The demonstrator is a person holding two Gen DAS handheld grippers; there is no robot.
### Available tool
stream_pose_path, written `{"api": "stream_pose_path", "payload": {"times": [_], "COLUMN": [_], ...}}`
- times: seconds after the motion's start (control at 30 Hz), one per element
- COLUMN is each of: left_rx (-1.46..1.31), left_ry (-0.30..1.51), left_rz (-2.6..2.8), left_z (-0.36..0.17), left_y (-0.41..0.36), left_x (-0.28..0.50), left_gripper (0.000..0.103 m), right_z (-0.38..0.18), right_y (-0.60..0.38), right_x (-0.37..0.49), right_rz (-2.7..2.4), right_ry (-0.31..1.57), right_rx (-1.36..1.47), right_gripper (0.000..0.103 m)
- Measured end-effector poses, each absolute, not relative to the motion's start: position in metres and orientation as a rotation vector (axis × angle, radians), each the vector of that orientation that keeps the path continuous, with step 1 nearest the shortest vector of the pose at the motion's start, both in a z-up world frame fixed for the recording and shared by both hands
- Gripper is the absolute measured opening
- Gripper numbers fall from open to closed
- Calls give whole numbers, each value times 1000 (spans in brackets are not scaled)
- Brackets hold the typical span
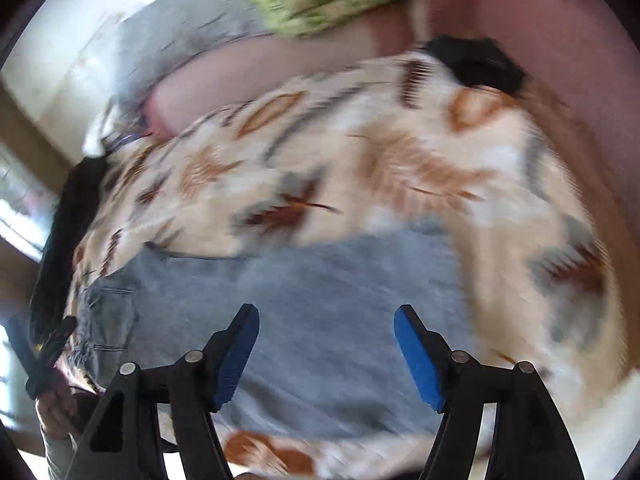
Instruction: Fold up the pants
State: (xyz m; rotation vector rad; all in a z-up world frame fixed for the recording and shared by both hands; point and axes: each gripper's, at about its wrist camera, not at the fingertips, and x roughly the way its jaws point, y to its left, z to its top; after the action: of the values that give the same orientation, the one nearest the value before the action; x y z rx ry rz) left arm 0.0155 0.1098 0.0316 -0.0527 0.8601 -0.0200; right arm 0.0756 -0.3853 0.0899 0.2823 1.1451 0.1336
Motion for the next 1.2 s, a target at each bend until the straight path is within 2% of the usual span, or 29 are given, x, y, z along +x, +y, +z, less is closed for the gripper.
{"api": "stream_pose_path", "payload": {"times": [0.07, 0.1, 0.13, 0.27, 0.4, 0.5, 0.57, 0.63, 0.7, 0.73, 0.77, 0.8, 0.83, 0.9, 1.07, 1.2], "left_rx": [-28, -71, -91, -56, -53, 20, 1, -63, -47, -51, -48, -38, -36, -39, -27, -32], "left_ry": [1018, 981, 965, 881, 782, 853, 974, 958, 960, 959, 951, 948, 947, 941, 938, 931], "left_rz": [49, 27, 16, 29, 28, 111, 147, 142, 134, 132, 133, 132, 130, 129, 141, 137], "left_z": [-10, -14, -11, 16, 40, 23, -10, -8, -9, -11, -11, -11, -12, -11, -12, -12], "left_y": [120, 127, 131, 124, 115, 113, 124, 132, 132, 133, 133, 133, 134, 133, 130, 131], "left_x": [30, 27, 25, 15, 17, 34, 43, 40, 41, 40, 40, 40, 41, 39, 39, 37], "left_gripper": [72, 72, 72, 72, 74, 77, 79, 80, 81, 81, 81, 81, 81, 82, 83, 83], "right_z": [46, 12, 8, 51, 90, 92, 87, 70, 50, 33, 20, 8, 3, 8, -6, 9], "right_y": [-383, -391, -393, -370, -298, -224, -175, -130, -96, -84, -74, -62, -53, -39, -39, -80], "right_x": [93, 99, 97, 101, 125, 149, 162, 183, 203, 217, 224, 227, 224, 212, 217, 207], "right_rz": [40, -28, -14, -28, 147, 357, 458, 521, 526, 523, 539, 564, 582, 569, 361, 334], "right_ry": [1259, 1359, 1320, 1251, 1159, 1162, 1153, 1188, 1216, 1253, 1301, 1349, 1347, 1280, 1177, 1179], "right_rx": [200, 179, 196, 154, 145, 136, 94, 64, 20, 4, 8, -11, -67, -210, -363, -108], "right_gripper": [75, 75, 75, 75, 75, 75, 75, 75, 70, 59, 29, 17, 10, 5, 4, 7]}}
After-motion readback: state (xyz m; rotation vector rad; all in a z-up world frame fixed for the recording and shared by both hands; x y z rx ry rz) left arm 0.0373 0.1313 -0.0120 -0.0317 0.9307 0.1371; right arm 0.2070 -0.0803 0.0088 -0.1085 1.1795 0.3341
